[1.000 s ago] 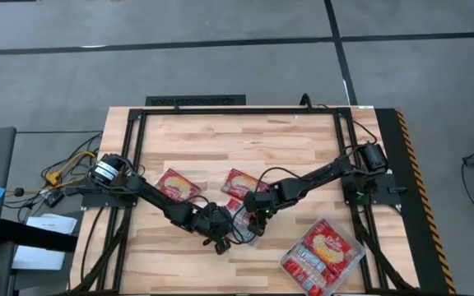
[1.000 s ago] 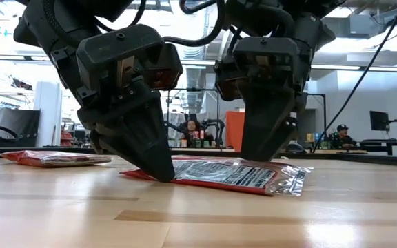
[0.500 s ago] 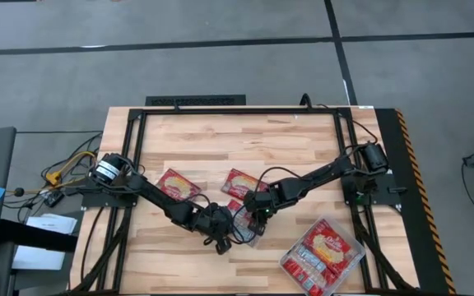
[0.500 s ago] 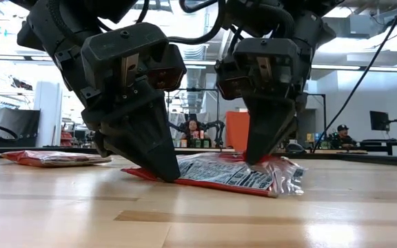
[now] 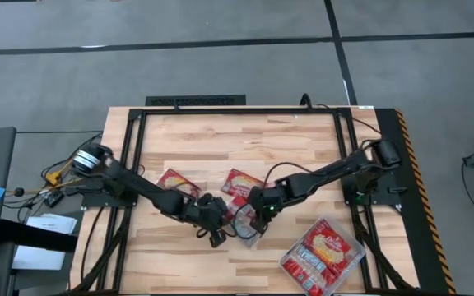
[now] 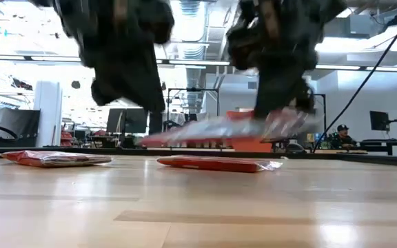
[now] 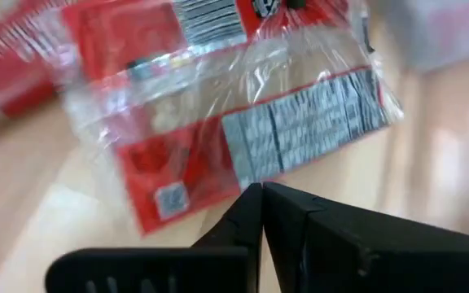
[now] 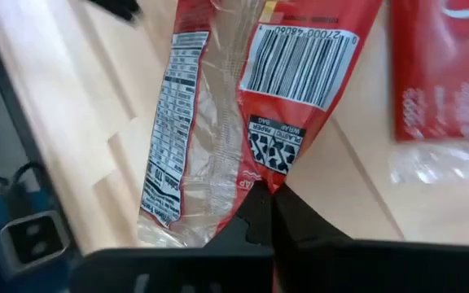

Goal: Sort popcorn bags into baskets
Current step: Put the red popcorn bag into the transparent bin

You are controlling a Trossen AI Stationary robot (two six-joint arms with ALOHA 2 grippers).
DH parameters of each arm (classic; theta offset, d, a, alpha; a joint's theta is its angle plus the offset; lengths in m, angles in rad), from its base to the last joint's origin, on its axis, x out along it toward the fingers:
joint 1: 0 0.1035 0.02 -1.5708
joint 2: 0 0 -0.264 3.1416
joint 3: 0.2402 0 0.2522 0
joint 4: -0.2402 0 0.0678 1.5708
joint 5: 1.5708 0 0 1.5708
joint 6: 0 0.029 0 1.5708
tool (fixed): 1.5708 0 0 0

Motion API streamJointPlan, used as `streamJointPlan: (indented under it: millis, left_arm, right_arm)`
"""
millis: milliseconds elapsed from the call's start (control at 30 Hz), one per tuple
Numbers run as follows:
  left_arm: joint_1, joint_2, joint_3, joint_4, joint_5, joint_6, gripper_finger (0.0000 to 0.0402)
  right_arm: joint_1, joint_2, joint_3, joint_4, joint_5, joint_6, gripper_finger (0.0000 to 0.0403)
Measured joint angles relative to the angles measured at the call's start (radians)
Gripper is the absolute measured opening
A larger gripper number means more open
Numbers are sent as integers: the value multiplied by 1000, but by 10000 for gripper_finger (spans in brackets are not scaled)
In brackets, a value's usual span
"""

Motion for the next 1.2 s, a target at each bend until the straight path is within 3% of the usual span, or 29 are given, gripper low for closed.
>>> streamJointPlan:
  millis: [167, 300, 467, 567, 733, 867, 1033, 1200]
  left_arm:
    - [-1, -171, 2, -81, -46, -1, 0]
    - [-5, -297, 3, -153, -136, 18, 0]
    - [0, -400, 3, -284, -276, 42, 0]
    - [8, -427, 3, -323, -302, 35, 0]
    - [21, -435, 3, -343, -282, 37, 0]
    - [23, -435, 3, -346, -270, 45, 0]
    - [25, -435, 3, -346, -278, 55, 0]
    - [37, -435, 3, -346, -274, 54, 0]
  right_arm:
    - [25, -117, 0, -100, 10, 45, 3]
    - [117, -233, -1, -200, 36, 137, 2]
    - [320, -359, -1, -316, 183, 404, 2]
    - [483, -395, -1, -398, 282, 639, 2]
    - [740, -378, -2, -448, 401, 987, 2]
    - [882, -331, -2, -467, 421, 1177, 2]
    - [956, -261, -2, -448, 420, 1218, 2]
    - [951, -199, -2, -418, 372, 1121, 3]
